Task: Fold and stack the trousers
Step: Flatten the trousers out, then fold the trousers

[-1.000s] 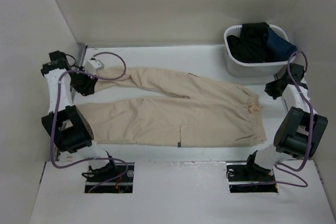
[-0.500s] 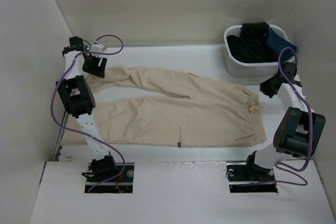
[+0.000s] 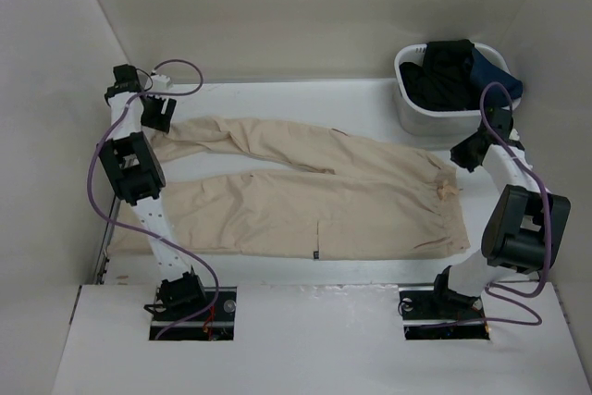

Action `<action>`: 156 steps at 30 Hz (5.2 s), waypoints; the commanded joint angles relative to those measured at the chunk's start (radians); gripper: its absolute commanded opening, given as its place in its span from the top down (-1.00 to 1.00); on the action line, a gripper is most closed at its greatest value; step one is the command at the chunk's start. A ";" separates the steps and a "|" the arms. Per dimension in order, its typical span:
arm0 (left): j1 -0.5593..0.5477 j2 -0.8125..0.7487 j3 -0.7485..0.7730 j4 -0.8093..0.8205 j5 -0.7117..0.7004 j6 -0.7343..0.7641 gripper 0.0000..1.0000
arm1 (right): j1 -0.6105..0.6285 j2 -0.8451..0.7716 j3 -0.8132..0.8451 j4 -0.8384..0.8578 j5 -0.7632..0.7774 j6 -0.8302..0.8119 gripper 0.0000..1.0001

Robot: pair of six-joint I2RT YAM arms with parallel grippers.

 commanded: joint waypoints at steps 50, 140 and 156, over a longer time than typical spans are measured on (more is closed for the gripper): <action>0.153 -0.566 -0.381 -0.164 0.347 0.050 0.05 | 0.034 -0.086 -0.154 0.241 -0.071 0.081 0.99; 0.029 -0.879 -0.724 0.877 -0.119 0.496 0.90 | -0.030 -0.182 0.093 0.079 0.167 -0.072 1.00; 0.236 -1.726 -1.479 0.457 -0.049 0.524 0.93 | -0.136 -0.731 -0.469 0.370 0.064 0.074 1.00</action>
